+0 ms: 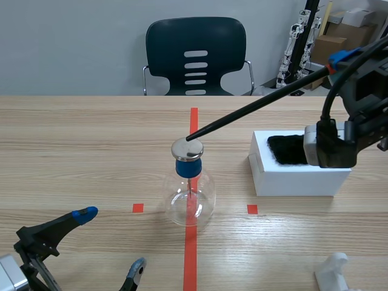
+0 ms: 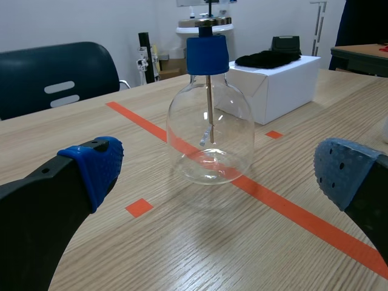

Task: Do the electroscope experiment. move the rod toward and away from the electroscope

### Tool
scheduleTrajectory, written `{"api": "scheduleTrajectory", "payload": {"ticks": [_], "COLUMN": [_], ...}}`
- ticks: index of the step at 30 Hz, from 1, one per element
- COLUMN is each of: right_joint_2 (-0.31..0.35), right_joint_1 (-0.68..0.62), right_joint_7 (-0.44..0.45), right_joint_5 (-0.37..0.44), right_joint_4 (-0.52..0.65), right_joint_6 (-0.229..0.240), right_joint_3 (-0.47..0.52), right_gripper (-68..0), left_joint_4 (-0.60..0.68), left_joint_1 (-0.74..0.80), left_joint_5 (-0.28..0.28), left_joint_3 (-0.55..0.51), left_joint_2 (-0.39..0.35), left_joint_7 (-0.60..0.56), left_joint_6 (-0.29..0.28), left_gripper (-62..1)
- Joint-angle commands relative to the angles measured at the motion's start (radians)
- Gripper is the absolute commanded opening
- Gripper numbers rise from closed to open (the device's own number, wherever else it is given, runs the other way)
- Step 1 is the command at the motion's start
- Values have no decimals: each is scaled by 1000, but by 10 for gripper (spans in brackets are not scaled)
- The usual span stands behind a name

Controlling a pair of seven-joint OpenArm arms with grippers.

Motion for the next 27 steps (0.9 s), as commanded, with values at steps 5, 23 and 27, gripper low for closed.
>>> {"api": "scheduleTrajectory", "payload": {"ticks": [5, 23, 27], "right_joint_2": [6, 46, 3], "right_joint_1": [21, -135, -220], "right_joint_7": [-14, 64, 137], "right_joint_5": [31, 361, 408], "right_joint_4": [7, 90, 96], "right_joint_6": [-31, -54, -69], "right_joint_3": [6, 325, 456], "right_gripper": [-665, -665, -665], "left_joint_4": [14, 14, 14], "left_joint_1": [2, 2, 2], "left_joint_5": [-4, -4, -5], "left_joint_3": [-3, -3, -3], "left_joint_2": [0, 0, 0], "left_joint_7": [-14, -14, -14], "left_joint_6": [-2, -2, -2], "left_gripper": [14, 14, 14]}}
